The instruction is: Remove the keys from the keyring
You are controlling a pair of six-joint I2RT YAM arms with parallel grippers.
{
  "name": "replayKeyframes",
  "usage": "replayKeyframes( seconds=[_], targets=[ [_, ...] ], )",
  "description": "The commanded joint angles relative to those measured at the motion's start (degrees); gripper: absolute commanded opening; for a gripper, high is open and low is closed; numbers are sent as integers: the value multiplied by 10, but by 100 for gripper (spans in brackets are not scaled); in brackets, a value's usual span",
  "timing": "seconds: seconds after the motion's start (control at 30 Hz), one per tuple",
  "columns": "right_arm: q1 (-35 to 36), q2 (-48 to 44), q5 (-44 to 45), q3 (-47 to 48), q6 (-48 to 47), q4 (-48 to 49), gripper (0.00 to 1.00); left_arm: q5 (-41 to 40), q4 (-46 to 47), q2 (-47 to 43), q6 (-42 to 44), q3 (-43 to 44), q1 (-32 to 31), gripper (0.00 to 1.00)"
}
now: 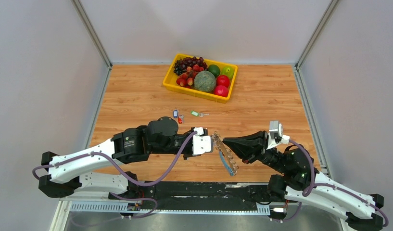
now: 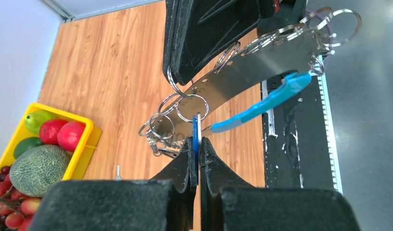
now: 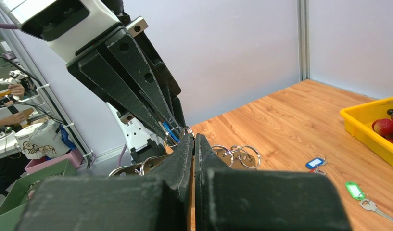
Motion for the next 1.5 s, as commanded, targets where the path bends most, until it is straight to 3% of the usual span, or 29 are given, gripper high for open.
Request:
replayKeyframes(
  seconds=[0.0, 0.63, 0.93, 1.47],
  targets=[
    [-4, -14, 73, 18, -4, 12, 0, 4, -42, -18, -4, 20, -1, 0],
    [-4, 17, 62, 29, 21, -23, 0, -11, -65, -20, -2, 45, -2, 0],
    [-5, 28, 108, 52, 13, -10, 0, 24, -25, -6, -24, 8, -3, 0],
    [-4, 79, 109, 78, 25, 6, 0, 9, 3, 47, -24, 5, -21, 0]
  ],
)
